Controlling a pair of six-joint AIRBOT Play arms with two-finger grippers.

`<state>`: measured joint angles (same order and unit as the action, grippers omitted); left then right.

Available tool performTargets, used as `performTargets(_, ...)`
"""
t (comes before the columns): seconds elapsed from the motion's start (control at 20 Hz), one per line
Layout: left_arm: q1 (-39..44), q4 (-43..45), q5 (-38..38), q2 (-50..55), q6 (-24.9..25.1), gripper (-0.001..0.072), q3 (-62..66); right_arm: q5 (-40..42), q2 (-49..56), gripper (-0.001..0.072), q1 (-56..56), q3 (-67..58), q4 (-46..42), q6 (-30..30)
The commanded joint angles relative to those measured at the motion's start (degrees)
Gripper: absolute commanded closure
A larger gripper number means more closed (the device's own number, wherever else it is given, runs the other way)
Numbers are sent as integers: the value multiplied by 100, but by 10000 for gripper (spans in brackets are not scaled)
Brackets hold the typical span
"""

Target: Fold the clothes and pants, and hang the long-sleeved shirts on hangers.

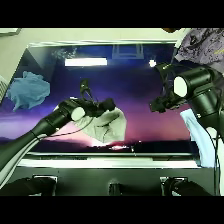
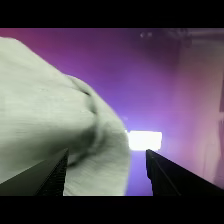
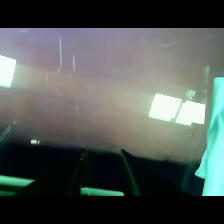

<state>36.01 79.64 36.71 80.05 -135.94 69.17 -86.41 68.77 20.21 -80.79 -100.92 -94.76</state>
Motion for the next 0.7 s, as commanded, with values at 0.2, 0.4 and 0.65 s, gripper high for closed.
performTargets(0.2, -2625, -13, 2031, -1453, 2079, 152, -2, 1429, 127, 214, -2000, 415, 2465, -485)
performTargets(0.4, -3530, -7, 2793, -1606, 2514, 154, -7, 1587, 767, 212, -2573, 1631, 5434, 1005)
performTargets(0.65, -3910, 201, 2844, -1596, 2522, 156, -35, 1915, 1558, 175, -1788, 2291, 6339, 1893)
